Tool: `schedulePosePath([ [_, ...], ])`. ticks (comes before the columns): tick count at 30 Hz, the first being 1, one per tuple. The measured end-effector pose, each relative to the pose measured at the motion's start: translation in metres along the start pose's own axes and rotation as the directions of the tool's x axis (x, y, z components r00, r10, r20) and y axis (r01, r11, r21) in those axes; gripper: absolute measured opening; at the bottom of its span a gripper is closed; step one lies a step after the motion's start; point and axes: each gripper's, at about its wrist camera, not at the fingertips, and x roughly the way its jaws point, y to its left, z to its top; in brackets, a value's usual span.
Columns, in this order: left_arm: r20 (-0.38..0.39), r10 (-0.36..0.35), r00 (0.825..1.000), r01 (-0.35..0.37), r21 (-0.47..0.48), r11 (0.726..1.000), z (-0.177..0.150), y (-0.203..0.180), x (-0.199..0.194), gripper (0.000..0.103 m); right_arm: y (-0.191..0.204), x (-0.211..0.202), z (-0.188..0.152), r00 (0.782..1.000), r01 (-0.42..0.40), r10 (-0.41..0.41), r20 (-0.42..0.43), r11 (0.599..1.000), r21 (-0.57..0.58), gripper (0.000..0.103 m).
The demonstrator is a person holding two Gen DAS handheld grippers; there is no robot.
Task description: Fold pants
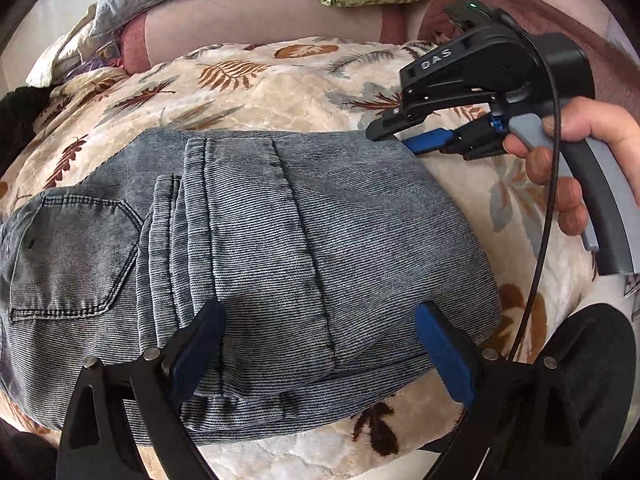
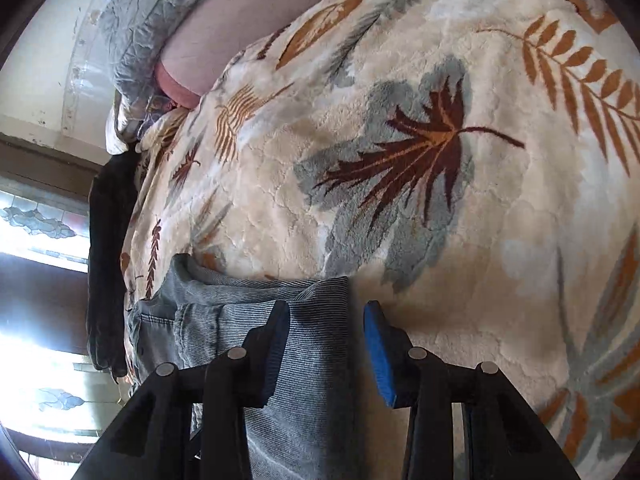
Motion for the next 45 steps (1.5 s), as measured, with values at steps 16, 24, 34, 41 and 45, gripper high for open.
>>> schedulePosePath([
  [16,0.001,-0.006,1.0,0.006,0.026,1.0,0.0,-0.001,-0.008,0.096,0.02,-0.054,-0.03,0.978,0.057,-0.034,0.207,0.993,-0.106,0.027],
  [24,-0.006,-0.001,1.0,0.0,-0.055,0.998,-0.011,0.024,-0.019,0.096,0.02,-0.045,-0.104,0.991,-0.105,0.108,0.082,0.994,-0.041,0.027],
  [34,0.104,0.029,0.994,-0.022,-0.065,0.998,-0.019,0.038,-0.062,0.096,0.033,-0.077,-0.119,0.959,-0.083,0.095,0.267,0.995,-0.055,0.054],
  [41,0.095,0.153,0.984,-0.121,-0.28,0.952,-0.04,0.109,-0.086,0.096,0.038,-0.061,-0.146,0.901,0.003,0.041,0.432,0.995,-0.101,0.066],
  [45,0.07,0.218,0.973,-0.177,-0.377,0.909,-0.051,0.144,-0.091,0.096,0.04,-0.054,-0.143,0.914,-0.022,0.065,0.401,0.994,-0.111,0.066],
])
